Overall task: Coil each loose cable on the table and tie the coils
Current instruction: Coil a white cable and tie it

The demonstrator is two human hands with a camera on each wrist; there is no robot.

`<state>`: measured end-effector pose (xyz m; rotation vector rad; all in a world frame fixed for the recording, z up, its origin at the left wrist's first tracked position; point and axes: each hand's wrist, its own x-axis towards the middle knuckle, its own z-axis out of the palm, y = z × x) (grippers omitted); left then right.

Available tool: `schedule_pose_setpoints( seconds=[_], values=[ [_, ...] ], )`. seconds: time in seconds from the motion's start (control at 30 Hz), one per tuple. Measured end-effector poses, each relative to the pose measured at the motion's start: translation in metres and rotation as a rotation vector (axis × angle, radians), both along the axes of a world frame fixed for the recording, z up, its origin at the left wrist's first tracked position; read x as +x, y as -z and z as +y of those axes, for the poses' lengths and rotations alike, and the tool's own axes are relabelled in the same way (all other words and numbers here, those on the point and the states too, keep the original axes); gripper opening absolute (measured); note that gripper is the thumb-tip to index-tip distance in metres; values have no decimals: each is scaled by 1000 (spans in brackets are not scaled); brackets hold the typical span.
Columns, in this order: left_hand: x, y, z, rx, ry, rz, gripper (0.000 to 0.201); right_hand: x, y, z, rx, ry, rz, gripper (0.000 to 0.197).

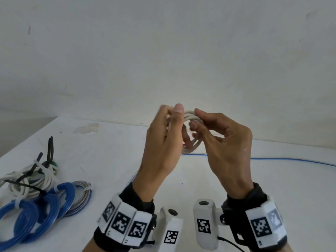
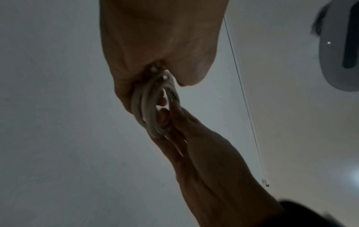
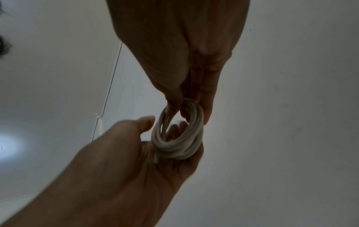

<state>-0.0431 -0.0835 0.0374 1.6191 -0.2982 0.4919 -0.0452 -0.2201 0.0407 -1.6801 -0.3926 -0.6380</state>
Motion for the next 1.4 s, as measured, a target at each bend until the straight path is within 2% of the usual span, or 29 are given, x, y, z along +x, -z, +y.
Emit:
schedule_pose_setpoints(
  seconds=[0.1, 0.17, 0.3, 0.37, 0.43, 0.5, 0.6, 0.73, 0.77, 0.87, 0.93, 1.0, 1.1, 1.17, 1.23, 1.3, 1.4],
  values=[
    [12, 6, 22, 118, -94, -92, 26, 5, -3, -11, 75, 61, -22, 19],
    [14, 5, 31, 197, -120, -122, 23, 7, -5, -16, 100, 88, -27, 19],
    [10, 6, 21, 305, 9, 14, 29, 4, -5, -13, 82, 121, -30, 21],
    [11, 6, 19, 219, 122, 120, 44, 4, -4, -12, 78, 137, -41, 22],
    [10, 1, 21, 54, 259, 245, 57, 5, -3, -11, 60, 162, -76, 22],
    [9, -4, 22, -39, 332, 333, 58, 3, -1, -7, -1, 197, -155, 23],
    [8, -4, 23, -77, 314, 299, 37, 2, 2, -1, -68, 206, -234, 24],
    [10, -3, 28, -132, 300, 300, 21, 3, 3, -2, -63, 169, -233, 22],
    [10, -4, 29, -87, 267, 273, 16, 3, 2, -3, -57, 156, -226, 22],
    [10, -3, 32, 200, 56, 135, 8, 4, 3, -4, -29, 115, -153, 22],
    [10, -1, 32, 245, 17, 67, 18, 6, 6, -3, -22, 102, -96, 21],
    [12, 1, 32, 221, -14, 11, 24, 8, 8, -3, -7, 90, -48, 21],
    [13, 3, 29, 214, -37, -5, 24, 9, 7, -7, 19, 86, -11, 19],
    [14, 3, 33, 176, 44, 74, 29, 9, 6, -10, 19, 89, 0, 18],
    [15, 3, 40, 138, 176, 178, 44, 7, 5, -12, 12, 73, 17, 17],
    [13, -1, 40, 11, 270, 227, 55, 6, 3, -14, -19, 31, 43, 16],
    [8, -12, 33, -259, 324, 323, 37, 1, 2, -11, -58, -14, 62, 16]
  ],
)
